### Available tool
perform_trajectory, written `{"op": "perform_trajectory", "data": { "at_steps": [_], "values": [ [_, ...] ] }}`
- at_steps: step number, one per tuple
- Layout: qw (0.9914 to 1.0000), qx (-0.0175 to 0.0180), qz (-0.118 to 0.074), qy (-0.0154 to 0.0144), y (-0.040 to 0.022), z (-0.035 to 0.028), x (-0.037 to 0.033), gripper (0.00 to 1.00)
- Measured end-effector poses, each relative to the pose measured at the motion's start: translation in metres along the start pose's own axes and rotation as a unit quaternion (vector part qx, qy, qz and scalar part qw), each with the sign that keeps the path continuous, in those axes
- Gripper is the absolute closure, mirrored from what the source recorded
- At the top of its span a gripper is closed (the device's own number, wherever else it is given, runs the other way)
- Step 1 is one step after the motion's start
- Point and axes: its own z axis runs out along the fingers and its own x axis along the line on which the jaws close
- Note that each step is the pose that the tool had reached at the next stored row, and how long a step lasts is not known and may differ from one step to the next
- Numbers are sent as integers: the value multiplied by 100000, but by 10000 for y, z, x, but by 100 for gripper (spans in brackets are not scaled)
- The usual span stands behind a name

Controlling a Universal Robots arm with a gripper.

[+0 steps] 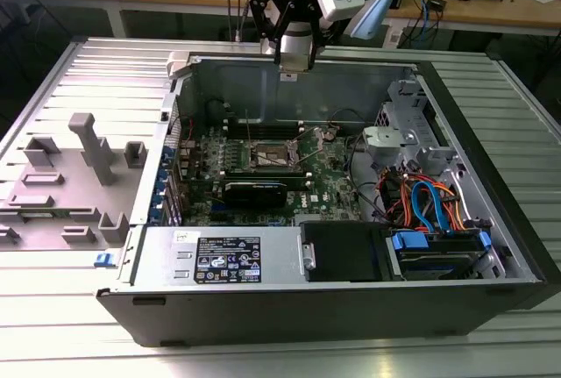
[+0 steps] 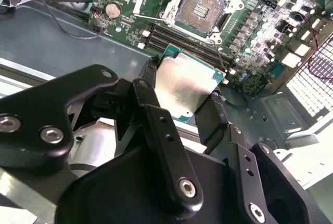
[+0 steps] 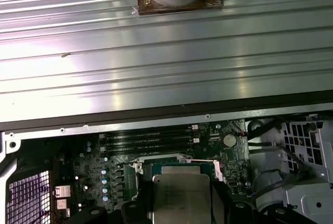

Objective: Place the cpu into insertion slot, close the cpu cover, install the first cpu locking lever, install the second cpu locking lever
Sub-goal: 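Place the cpu into insertion slot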

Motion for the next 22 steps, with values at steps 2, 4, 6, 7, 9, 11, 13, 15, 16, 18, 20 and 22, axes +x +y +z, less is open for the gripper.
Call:
{"op": "perform_trajectory", "data": {
  "at_steps": [2, 4, 6, 7, 9, 11, 13, 15, 16, 18, 20, 22],
  "values": [
    [100000, -1, 120, -10, 0, 0, 0, 46],
    [99999, -4, 447, -39, 0, 0, 0, 46],
    [99982, -30, 1872, -165, -1, 2, 0, 46],
    [99969, -35, 2478, -219, -1, 3, 0, 46],
    [99937, -59, 3548, -313, -1, 4, 0, 46],
    [99936, -64, 3575, -319, -1, 6, 0, 46],
    [99936, -64, 3576, -319, -1, 6, 0, 46],
    [99935, -64, 3578, -318, -2, 6, 0, 46],
    [99935, -60, 3579, -319, -2, 6, 0, 46],
    [99936, -65, 3576, -320, -2, 7, 0, 46],
    [99935, -61, 3578, -319, -2, 7, 0, 46],
    [99935, -64, 3582, -319, -2, 7, 0, 46]
  ]
}}
